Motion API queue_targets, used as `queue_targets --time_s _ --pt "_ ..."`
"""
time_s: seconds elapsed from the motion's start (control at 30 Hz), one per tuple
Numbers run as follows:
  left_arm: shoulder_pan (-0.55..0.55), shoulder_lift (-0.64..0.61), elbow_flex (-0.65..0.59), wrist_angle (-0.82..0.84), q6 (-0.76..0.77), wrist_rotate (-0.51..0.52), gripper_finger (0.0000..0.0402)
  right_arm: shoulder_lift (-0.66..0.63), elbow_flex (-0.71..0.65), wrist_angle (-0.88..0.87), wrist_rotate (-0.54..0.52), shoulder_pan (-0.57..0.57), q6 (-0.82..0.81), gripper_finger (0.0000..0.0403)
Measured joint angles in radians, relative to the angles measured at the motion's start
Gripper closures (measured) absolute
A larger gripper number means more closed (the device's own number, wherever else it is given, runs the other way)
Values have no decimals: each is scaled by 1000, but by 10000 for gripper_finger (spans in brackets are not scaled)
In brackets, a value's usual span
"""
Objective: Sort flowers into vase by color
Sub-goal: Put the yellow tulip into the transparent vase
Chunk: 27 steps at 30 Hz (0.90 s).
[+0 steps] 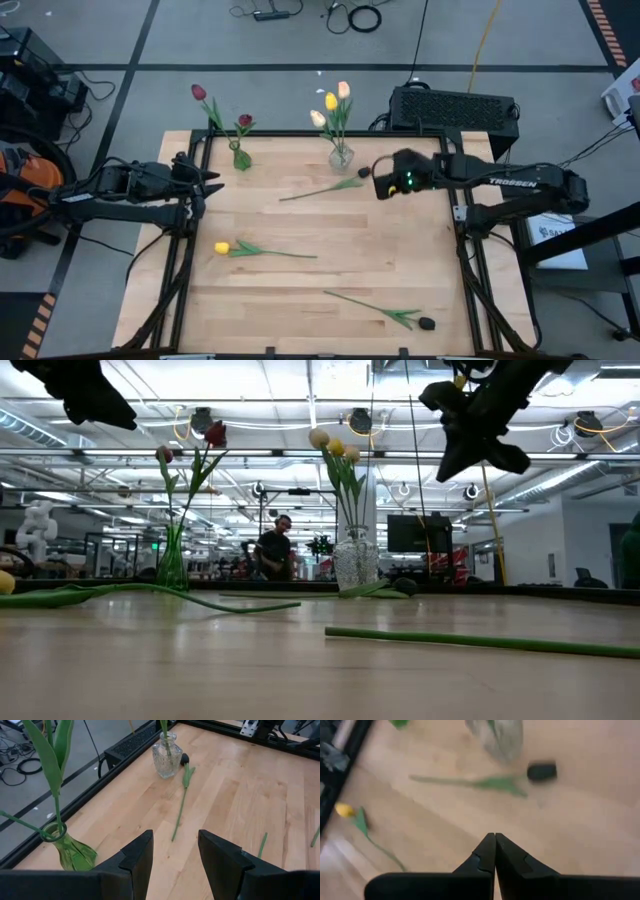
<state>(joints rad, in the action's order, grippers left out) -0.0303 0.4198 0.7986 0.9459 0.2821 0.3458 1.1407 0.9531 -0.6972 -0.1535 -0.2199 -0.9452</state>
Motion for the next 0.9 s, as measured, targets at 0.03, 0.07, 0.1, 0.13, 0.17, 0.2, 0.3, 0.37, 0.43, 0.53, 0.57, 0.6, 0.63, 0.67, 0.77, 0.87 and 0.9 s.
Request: queue_targets --time_s 0.03,0.07,0.1,0.13,0.17,0.2,0.3,0.37,0.43,0.53,0.57,0.6,0.63,0.67,0.77,0.87,0.9 --pt "0 0 0 0 0 0 237 4 0 -22 0 22 -29 402" --pt "0 0 0 0 0 0 237 6 0 -46 2 41 -58 402" --pt "0 0 0 0 0 0 237 8 0 -65 2 60 -89 402" --pt "0 0 0 0 0 0 237 10 0 -81 2 78 -117 402" --pt "0 0 0 0 0 0 237 10 0 -101 -1 94 -143 402" --pt "0 0 0 0 0 0 237 10 0 -122 -1 109 -166 402" --pt "0 0 0 -3 1 0 237 10 0 -173 -2 144 -208 402" --pt "0 3 0 -7 31 0 237 11 0 -201 -2 160 -218 402" --pt "0 16 0 -23 63 0 237 11 0 -221 -2 169 -213 402" --pt "0 62 1 -43 157 -13 237 11 0 -237 -7 176 -179 402" --pt "0 84 1 -57 199 -19 237 11 0 -241 -13 176 -165 402" --pt "0 111 1 -70 236 -26 237 11 0 -241 -23 176 -146 402" --pt "0 137 1 -78 264 -38 237 11 0 -240 -36 177 -125 402" --pt "0 166 1 -89 284 -52 237 11 0 -241 -51 176 -104 402" --pt "0 261 1 -111 307 -91 237 11 0 -241 -80 176 -44 402" --pt "0 342 1 -106 335 -115 237 11 0 -241 -83 176 13 402" --pt "0 362 1 -102 343 -128 237 11 0 -241 -83 176 29 402"
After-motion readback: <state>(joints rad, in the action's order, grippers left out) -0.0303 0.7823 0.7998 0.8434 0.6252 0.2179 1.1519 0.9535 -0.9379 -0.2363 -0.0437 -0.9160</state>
